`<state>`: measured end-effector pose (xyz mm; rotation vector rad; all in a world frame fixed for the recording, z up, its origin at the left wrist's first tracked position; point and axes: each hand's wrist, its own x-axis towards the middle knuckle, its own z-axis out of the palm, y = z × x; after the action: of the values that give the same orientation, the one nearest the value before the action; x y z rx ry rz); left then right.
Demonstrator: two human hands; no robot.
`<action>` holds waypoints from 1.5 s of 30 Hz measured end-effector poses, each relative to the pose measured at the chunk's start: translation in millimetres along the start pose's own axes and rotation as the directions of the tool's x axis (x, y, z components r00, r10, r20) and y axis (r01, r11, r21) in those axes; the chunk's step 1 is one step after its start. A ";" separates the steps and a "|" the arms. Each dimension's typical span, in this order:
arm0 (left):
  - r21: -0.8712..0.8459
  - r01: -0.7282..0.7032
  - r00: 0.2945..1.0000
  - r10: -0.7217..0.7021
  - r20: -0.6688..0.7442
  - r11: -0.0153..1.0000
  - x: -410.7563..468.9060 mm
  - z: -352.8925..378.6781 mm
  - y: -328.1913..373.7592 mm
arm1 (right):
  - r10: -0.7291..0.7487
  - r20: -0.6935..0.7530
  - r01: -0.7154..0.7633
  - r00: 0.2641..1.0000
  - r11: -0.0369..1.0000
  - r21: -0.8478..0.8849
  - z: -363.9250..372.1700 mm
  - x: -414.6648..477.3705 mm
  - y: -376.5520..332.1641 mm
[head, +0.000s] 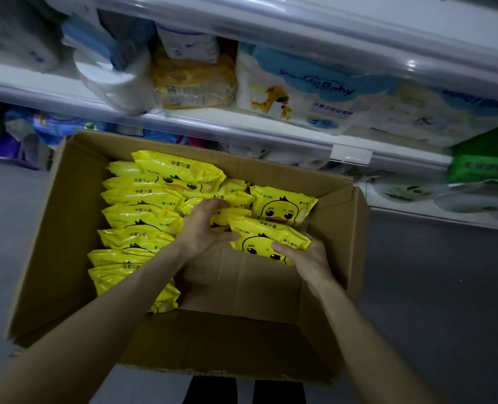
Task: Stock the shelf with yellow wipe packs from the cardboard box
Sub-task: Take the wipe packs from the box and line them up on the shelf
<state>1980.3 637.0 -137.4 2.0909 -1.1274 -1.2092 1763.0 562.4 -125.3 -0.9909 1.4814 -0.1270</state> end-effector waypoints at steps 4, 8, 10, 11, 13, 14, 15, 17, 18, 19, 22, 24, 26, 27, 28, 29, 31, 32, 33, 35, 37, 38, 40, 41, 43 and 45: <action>0.348 0.113 0.994 -0.103 -0.047 0.931 -10.6 -6.6 -25.0 | -0.008 -0.014 0.008 1.000 1.000 0.025 0.9 -5.4 9.0; 0.521 0.146 0.989 -0.124 -0.077 0.841 -7.0 1.4 -34.1 | -0.014 -0.036 0.016 0.999 0.999 0.050 0.2 -8.0 14.7; 0.614 0.142 0.989 -0.135 -0.057 0.776 -4.3 4.9 -35.4 | -0.032 -0.042 0.034 0.999 0.998 0.050 -1.2 -9.5 17.4; 0.642 0.133 0.990 -0.127 -0.056 0.755 -3.6 6.1 -35.7 | -0.038 -0.043 0.040 0.998 0.998 0.048 -1.6 -11.1 17.9; 0.621 0.134 0.991 -0.112 -0.074 0.772 -5.5 6.3 -33.3 | -0.047 -0.041 0.049 0.998 0.998 0.047 -3.2 -16.1 16.9; 0.561 0.141 0.990 -0.108 -0.093 0.816 -8.4 5.5 -30.4 | -0.052 -0.038 0.054 0.998 0.997 0.058 -4.3 -19.4 15.8; 0.454 0.150 0.987 -0.108 -0.118 0.878 -12.8 2.8 -25.6 | -0.068 -0.030 0.069 0.997 0.996 0.059 -6.5 -23.6 13.4; 0.199 0.160 0.980 -0.132 -0.147 0.967 -22.6 -6.1 -11.8 | -0.087 -0.015 0.088 0.996 0.995 0.046 -10.9 -32.8 4.7; 0.116 0.146 0.981 -0.128 -0.147 0.982 -29.2 -13.1 -2.3 | -0.101 -0.017 0.102 0.995 0.994 0.040 -14.7 -39.8 -2.2; 0.071 0.124 0.983 -0.113 -0.144 0.990 -35.7 -20.0 7.1 | -0.115 -0.022 0.116 0.993 0.993 0.035 -19.4 -46.7 -8.5; 0.072 0.053 0.986 -0.041 -0.161 0.996 -51.7 -45.3 43.3 | -0.180 -0.042 0.180 0.983 0.984 0.008 -37.8 -74.0 -37.4; 0.043 0.001 0.986 0.006 -0.164 0.999 -62.6 -64.2 74.6 | -0.227 -0.064 0.227 0.972 0.974 -0.005 -54.8 -95.4 -58.8; 0.040 -0.073 0.985 0.078 -0.157 0.997 -74.4 -83.3 113.2 | -0.284 -0.092 0.286 0.954 0.958 0.007 -75.6 -118.3 -81.6; 0.046 -0.105 0.982 0.111 -0.150 0.993 -77.5 -91.7 129.6 | -0.313 -0.090 0.314 0.945 0.949 -0.006 -85.2 -127.1 -91.3; 0.052 -0.153 0.977 0.159 -0.143 0.987 -83.3 -100.7 151.3 | -0.340 -0.101 0.340 0.935 0.940 -0.019 -96.3 -144.3 -105.8; 0.047 -0.182 0.974 0.187 -0.131 0.982 -89.1 -108.2 170.3 | -0.363 -0.106 0.364 0.926 0.931 -0.008 -107.1 -156.4 -115.9; 0.041 -0.244 0.960 0.247 -0.130 0.969 -99.2 -122.3 211.7 | -0.419 -0.111 0.425 0.901 0.905 0.036 -132.9 -183.4 -139.4; 0.042 -0.269 0.953 0.272 -0.135 0.962 -102.2 -128.0 229.4 | -0.434 -0.124 0.442 0.892 0.895 0.049 -143.7 -192.5 -148.6; 0.039 -0.301 0.943 0.303 -0.136 0.953 -108.3 -132.9 253.2 | -0.457 -0.132 0.467 0.880 0.882 0.059 -158.1 -204.6 -158.2; 0.029 -0.348 0.929 0.349 -0.126 0.937 -123.3 -137.5 299.0 | -0.494 -0.165 0.508 0.853 0.860 0.050 -185.1 -225.9 -175.3; 0.067 -0.390 0.910 0.395 -0.124 0.918 -133.9 -139.0 338.0 | -0.534 -0.188 0.550 0.824 0.834 0.044 -213.4 -240.0 -190.5; 0.088 -0.419 0.894 0.427 -0.133 0.904 -139.7 -137.9 359.0 | -0.563 -0.198 0.581 0.802 0.813 0.038 -230.6 -250.2 -198.8; 0.124 -0.464 0.863 0.479 -0.159 0.877 -149.6 -133.4 395.3 | -0.611 -0.194 0.626 0.768 0.779 0.025 -263.9 -266.3 -211.4; 0.139 -0.479 0.850 0.498 -0.175 0.867 -153.5 -130.6 412.8 | -0.631 -0.191 0.647 0.752 0.762 0.027 -280.8 -271.0 -217.1; 0.148 -0.513 0.822 0.534 -0.199 0.845 -160.7 -121.4 446.8 | -0.668 -0.191 0.685 0.720 0.727 0.040 -314.8 -282.7 -228.5; 0.127 -0.544 0.798 0.558 -0.226 0.829 -170.9 -104.3 480.3 | -0.710 -0.175 0.723 0.682 0.691 0.014 -352.2 -292.7 -237.9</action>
<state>1822.8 514.8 343.2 1.6979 -1.5126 -0.6133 1530.7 433.0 316.9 -1.4830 1.1263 -0.8534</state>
